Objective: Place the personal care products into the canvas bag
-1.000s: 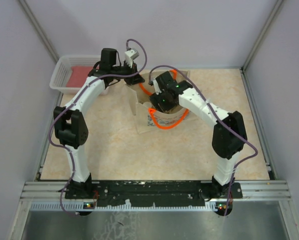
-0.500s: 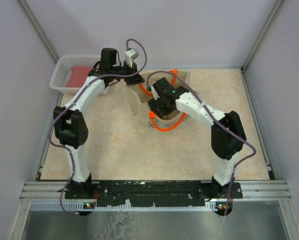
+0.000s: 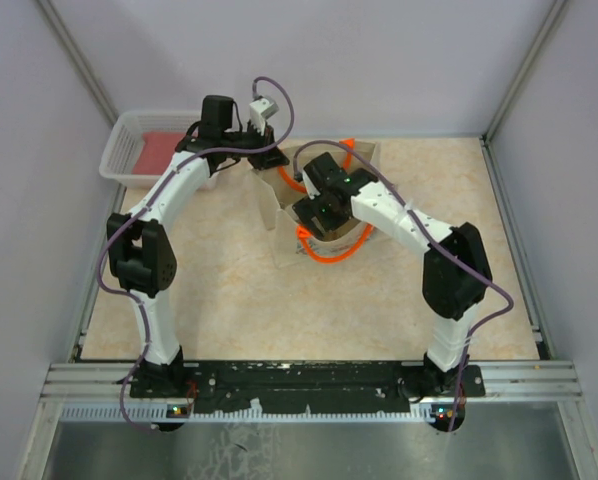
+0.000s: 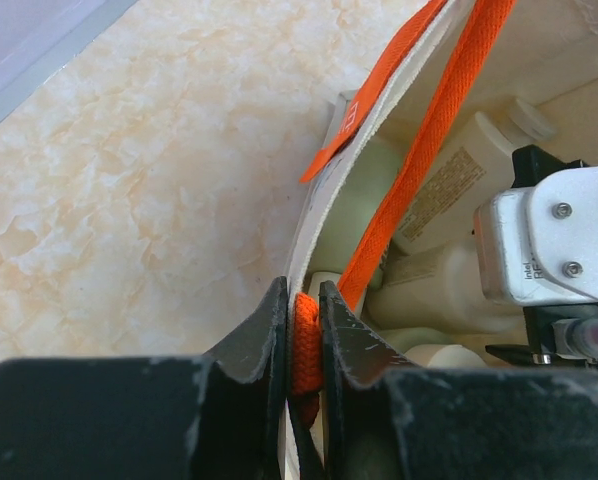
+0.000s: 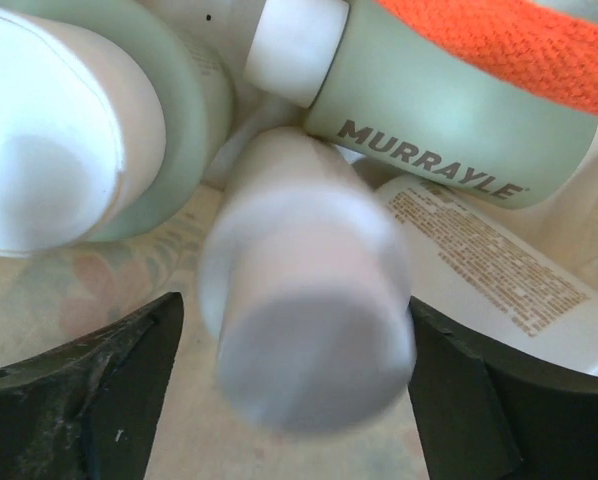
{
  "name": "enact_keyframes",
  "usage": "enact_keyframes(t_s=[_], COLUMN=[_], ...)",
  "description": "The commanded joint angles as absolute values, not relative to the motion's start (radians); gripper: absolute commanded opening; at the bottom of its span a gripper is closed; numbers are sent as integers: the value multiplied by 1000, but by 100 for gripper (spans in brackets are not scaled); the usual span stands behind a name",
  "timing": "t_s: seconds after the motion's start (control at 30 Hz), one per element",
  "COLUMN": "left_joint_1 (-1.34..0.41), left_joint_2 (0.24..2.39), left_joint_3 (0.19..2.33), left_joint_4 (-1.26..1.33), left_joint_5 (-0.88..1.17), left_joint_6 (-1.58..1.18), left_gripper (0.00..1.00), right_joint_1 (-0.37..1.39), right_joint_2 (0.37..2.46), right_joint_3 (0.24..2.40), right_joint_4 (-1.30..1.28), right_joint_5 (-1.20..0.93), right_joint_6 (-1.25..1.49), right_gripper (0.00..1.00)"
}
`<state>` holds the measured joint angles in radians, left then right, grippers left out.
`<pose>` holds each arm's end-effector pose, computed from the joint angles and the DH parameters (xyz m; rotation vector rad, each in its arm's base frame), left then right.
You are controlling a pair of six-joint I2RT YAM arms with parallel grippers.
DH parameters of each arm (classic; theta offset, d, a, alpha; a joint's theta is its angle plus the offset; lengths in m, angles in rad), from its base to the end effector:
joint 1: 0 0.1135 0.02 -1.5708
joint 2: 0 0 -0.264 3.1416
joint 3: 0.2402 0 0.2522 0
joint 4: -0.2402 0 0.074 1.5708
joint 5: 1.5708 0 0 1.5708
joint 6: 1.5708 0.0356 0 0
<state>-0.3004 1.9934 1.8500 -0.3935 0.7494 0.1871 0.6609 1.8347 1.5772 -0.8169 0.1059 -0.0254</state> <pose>0.4373 -0.1608 0.3275 0.9205 1.8406 -0.8532 0.3127 0.2383 0.2678 -0.8538 2.4950 0.0760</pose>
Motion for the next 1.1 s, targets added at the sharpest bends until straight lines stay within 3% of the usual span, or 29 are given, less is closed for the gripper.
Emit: enact_keyframes(t_s=[0.0,0.13,0.67,0.8,0.9,1.07], left_joint_1=[-288,-288,-288,-288,-288,-288], left_joint_2=[1985,1985,1989,1987,1978,1960], left_joint_3=[1901,1901,1893,1888,1886,1884], left_joint_4=[-382,-388,-390,-384,-379,-379], left_joint_5=[755,756,763,749,743,727], left_joint_6=[189,189,188,182,181,182], left_gripper=[0,0,0,12,29,97], right_joint_1=[681,680,589,544,530,523], right_joint_2=[1792,1781,1592,1531,1490,1413], right_joint_3=[1661,1666,1753,1754,1745,1702], right_joint_4=[-870,-865,-937,-940,-914,-805], right_joint_5=[74,58,115,118,108,105], right_joint_6=[-17,-23,-24,-37,-40,-25], right_gripper=[89,99,99,99,99,99])
